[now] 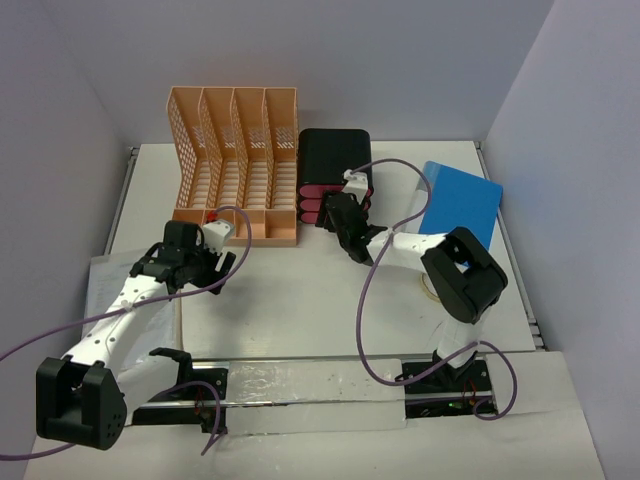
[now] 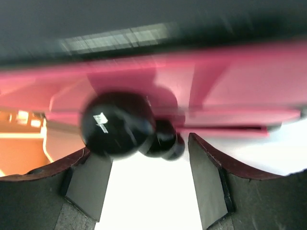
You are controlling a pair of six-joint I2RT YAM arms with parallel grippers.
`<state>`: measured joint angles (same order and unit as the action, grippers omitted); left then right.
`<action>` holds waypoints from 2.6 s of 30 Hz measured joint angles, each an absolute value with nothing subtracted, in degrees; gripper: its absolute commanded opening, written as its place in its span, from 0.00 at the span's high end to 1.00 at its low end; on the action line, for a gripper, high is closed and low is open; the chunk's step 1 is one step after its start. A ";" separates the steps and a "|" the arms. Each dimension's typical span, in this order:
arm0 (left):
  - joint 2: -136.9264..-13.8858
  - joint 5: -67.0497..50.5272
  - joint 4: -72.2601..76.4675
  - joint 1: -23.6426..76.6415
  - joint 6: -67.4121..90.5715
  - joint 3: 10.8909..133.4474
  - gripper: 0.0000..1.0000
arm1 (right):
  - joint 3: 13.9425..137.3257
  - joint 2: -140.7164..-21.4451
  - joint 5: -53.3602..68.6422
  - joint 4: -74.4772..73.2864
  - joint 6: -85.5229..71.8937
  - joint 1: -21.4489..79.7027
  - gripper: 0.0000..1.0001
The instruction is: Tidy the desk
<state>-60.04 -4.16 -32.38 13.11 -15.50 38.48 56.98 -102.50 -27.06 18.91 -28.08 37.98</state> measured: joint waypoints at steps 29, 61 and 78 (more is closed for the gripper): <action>-56.52 -8.21 -33.52 13.02 -16.33 38.50 0.16 | 28.85 -93.97 -13.20 42.23 -72.01 33.97 0.22; -55.62 -8.43 -34.09 12.91 -16.91 38.50 0.16 | 35.09 -116.75 -15.32 63.55 -94.81 30.33 0.38; -56.16 -9.06 -34.11 12.62 -17.06 38.50 0.16 | 37.40 -119.08 -15.29 65.10 -96.27 30.20 0.60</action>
<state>-56.16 -9.06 -34.11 12.62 -17.06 38.50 37.40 -119.08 -15.29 65.10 -96.27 30.20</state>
